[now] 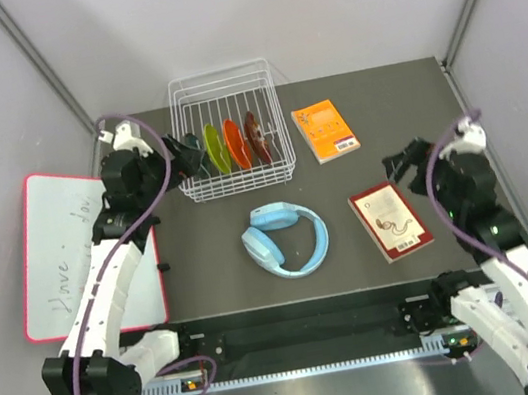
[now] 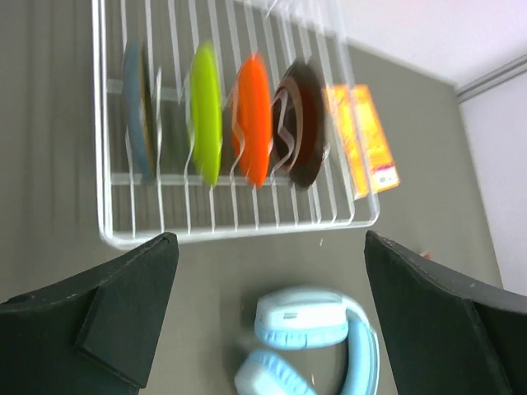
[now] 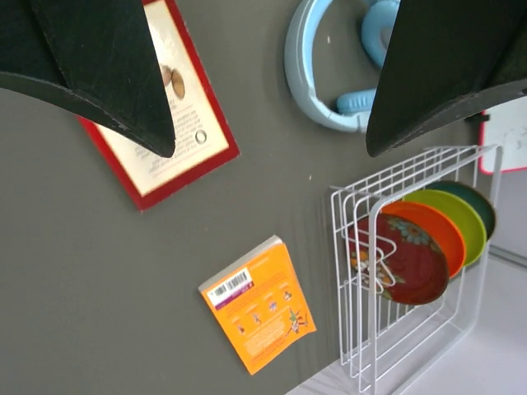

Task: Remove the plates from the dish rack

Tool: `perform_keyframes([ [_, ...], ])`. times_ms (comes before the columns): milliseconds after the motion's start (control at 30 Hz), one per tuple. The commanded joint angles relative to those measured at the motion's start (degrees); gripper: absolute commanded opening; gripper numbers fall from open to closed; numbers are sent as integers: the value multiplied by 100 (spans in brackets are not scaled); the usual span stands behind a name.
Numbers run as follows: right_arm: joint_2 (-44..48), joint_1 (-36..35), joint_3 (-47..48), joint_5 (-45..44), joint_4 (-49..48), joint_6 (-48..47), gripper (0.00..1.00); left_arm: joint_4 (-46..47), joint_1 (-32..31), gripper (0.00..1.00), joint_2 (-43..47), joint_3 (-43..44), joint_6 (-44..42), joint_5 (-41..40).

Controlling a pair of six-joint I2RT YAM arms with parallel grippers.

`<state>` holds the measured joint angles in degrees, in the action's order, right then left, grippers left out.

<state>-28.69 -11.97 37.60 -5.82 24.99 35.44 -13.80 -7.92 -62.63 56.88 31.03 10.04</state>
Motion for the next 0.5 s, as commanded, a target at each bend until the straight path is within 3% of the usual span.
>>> perform_keyframes([
  [0, -1427, -43, 1239, -94, -460, -793, 100, 1210, 1, 99, 111, 228, -422, 453],
  [133, -2017, -34, 1285, -366, -969, -1038, 100, 2152, 10, 98, -178, 130, -448, 1155],
  [233, -2377, -34, 1363, -463, -1190, -1162, 100, 2102, -25, 94, -705, 568, -667, 1334],
  [467, -3186, -34, 1689, -340, -1102, -1276, 100, 2101, -1112, 96, -1479, 1123, -1344, -115],
])
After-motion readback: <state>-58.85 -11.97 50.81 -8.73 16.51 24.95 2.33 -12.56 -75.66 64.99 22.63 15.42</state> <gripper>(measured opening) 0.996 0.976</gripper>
